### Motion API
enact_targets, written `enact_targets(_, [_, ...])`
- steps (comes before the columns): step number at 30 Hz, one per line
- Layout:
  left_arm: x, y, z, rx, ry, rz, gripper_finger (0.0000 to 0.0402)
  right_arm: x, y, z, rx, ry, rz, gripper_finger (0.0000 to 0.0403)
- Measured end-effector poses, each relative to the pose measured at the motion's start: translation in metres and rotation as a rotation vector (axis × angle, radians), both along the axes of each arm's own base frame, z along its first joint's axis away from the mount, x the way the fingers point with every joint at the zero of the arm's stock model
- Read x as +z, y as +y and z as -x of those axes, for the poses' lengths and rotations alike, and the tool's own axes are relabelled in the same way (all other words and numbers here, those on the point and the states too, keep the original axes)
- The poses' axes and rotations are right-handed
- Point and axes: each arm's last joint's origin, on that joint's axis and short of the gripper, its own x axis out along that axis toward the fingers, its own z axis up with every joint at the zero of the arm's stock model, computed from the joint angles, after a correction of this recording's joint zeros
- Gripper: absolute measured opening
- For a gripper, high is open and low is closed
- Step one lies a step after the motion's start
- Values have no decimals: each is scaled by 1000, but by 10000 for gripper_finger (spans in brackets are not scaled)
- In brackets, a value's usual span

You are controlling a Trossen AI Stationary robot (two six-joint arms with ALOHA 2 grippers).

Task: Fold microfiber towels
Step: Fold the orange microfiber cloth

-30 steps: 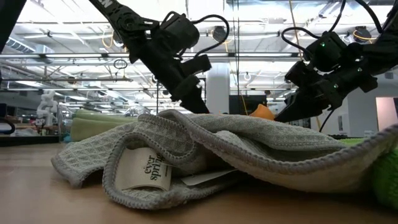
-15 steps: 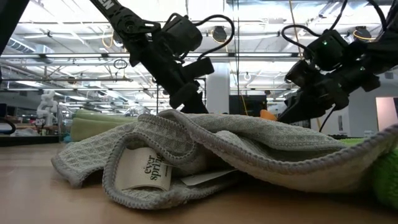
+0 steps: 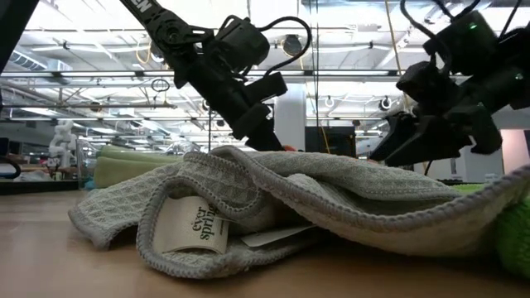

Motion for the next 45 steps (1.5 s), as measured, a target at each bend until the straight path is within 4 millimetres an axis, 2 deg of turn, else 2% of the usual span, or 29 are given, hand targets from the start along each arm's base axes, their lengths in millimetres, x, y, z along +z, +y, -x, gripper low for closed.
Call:
enact_targets(6, [0,0,0,4,-5,3,7,-3,4,-4,-66,-21,9,215])
enact_targets(13, [0,0,0,16,-5,17,9,-16,2,-11,-51,-1,53,204])
enact_targets(16, [0,0,0,17,-3,17,6,-21,0,-13,-60,4,59,166])
enact_targets(19, [0,0,0,16,-3,17,6,-24,0,-15,-60,-4,68,102])
enact_targets(22, [0,1,0,54,-2,0,28,-26,-1,-16,-60,-1,69,28])
enact_targets(23, [0,2,0,78,0,-14,41,-27,-1,-16,-57,6,74,14])
enact_targets(31, [0,-6,-1,79,11,-91,154,-27,-2,-16,-76,7,88,7])
enact_targets(36, [0,-11,-1,75,7,-82,191,-26,-2,-16,-76,3,91,6])
enact_targets(41, [-9,-9,-5,105,-3,-31,184,-25,-1,-16,-76,-8,89,3])
enact_targets(45, [-17,-12,-7,86,9,-61,132,-25,-2,-16,-77,-10,87,3])
